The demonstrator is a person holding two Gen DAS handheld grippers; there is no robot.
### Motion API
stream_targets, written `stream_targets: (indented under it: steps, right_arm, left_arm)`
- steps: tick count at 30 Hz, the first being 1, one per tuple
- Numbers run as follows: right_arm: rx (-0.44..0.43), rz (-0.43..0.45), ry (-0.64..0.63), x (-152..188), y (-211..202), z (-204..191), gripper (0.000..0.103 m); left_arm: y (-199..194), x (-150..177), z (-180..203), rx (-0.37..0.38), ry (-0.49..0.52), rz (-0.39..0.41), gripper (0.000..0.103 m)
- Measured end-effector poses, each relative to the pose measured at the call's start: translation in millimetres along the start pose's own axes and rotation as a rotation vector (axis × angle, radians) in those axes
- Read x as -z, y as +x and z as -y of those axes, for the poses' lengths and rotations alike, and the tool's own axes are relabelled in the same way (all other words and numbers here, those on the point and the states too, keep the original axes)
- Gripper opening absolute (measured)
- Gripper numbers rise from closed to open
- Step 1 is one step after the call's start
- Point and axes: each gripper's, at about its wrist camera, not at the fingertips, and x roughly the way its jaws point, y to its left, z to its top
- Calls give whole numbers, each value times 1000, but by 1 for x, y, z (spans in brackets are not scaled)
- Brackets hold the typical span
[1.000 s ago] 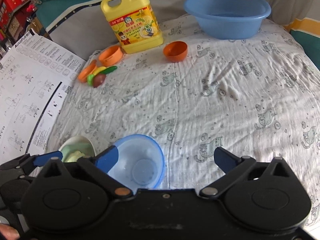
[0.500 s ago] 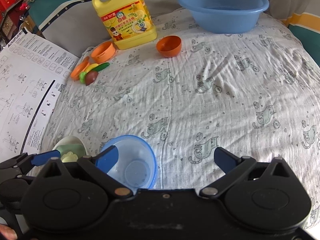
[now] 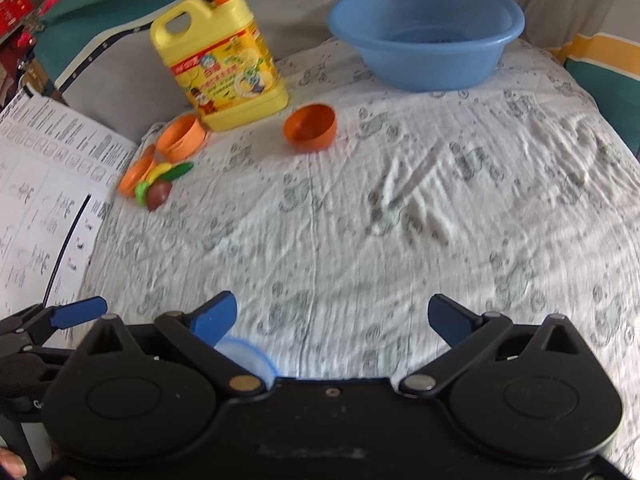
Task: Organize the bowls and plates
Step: 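Move both grippers to the small orange bowl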
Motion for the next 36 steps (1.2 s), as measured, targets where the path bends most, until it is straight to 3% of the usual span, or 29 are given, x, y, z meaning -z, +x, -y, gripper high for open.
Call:
stream_targets:
  steps: [19,26,27,31,34,36]
  right_arm:
    - [-2,73,102,-116,64,31,102]
    - [-39,67,153,-150,104,33,79]
    - [-43,62,153,-153,110,32,77]
    - [-50,37,139,-160,133,27,53]
    - [-56,21,120,-162,147,22,40]
    - [-62,15,109,-163,152,19,33]
  left_arm:
    - [97,-115,9,17,14,61,103]
    - [143,-139,10,39,-14,40,103]
    - [149,-142,11,39,-13,35,100]
    - [168,-148,17,55,0,10,86]
    - [181,-151,20,73,-3,-7,68]
    - [189,-153,21,87,-9,-20,49]
